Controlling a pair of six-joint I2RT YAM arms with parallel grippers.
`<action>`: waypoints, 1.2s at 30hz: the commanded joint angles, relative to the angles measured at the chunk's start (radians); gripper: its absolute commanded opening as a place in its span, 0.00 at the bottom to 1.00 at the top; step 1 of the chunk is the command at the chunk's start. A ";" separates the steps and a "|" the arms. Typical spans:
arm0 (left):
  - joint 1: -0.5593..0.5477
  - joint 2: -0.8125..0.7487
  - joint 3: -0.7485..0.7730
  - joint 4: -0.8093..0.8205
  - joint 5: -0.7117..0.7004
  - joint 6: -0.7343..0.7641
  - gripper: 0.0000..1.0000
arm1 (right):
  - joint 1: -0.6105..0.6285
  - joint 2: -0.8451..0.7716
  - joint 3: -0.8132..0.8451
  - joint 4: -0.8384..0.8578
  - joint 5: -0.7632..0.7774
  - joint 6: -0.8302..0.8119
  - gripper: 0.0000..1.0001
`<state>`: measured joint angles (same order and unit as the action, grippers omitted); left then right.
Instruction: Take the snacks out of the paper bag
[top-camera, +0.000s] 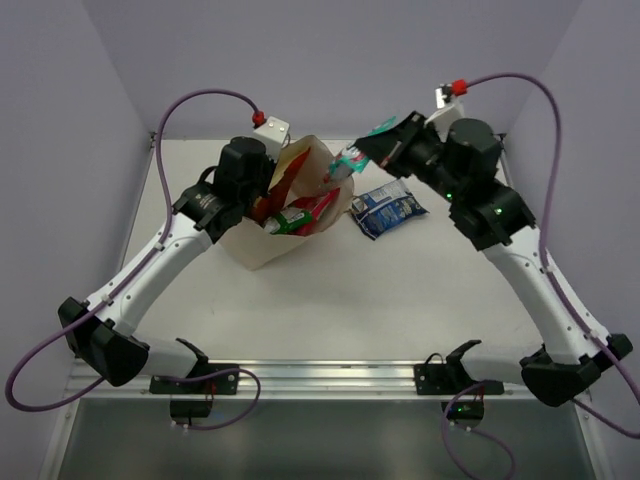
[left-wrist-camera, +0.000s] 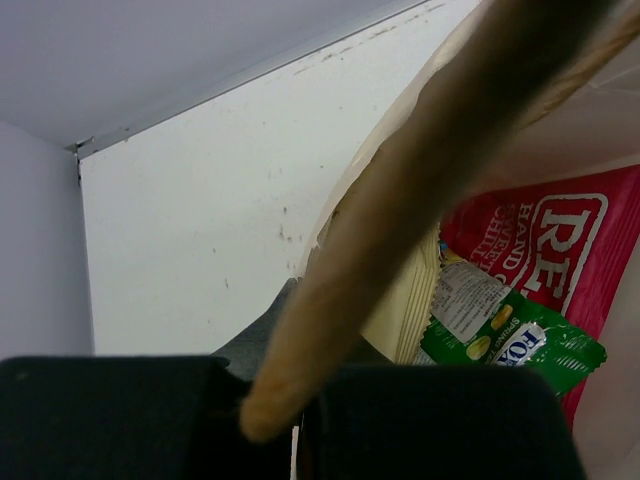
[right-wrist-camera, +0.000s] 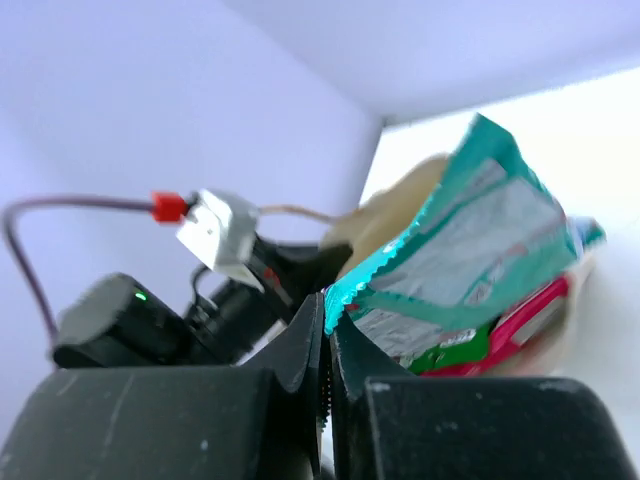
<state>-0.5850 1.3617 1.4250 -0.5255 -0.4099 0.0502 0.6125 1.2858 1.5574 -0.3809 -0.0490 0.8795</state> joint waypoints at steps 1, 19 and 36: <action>0.001 -0.001 -0.008 0.033 -0.061 0.030 0.00 | -0.141 -0.075 0.079 -0.035 -0.138 -0.080 0.00; 0.002 0.000 0.014 0.019 0.014 0.004 0.00 | -0.703 0.645 0.176 0.342 -0.408 -0.056 0.00; -0.001 -0.053 0.014 0.009 0.220 0.160 0.00 | -0.666 0.035 -0.412 0.001 -0.071 -0.240 0.77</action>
<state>-0.5846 1.3499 1.4220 -0.5480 -0.2523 0.1547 -0.1432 1.4708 1.0939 -0.2996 -0.1879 0.7074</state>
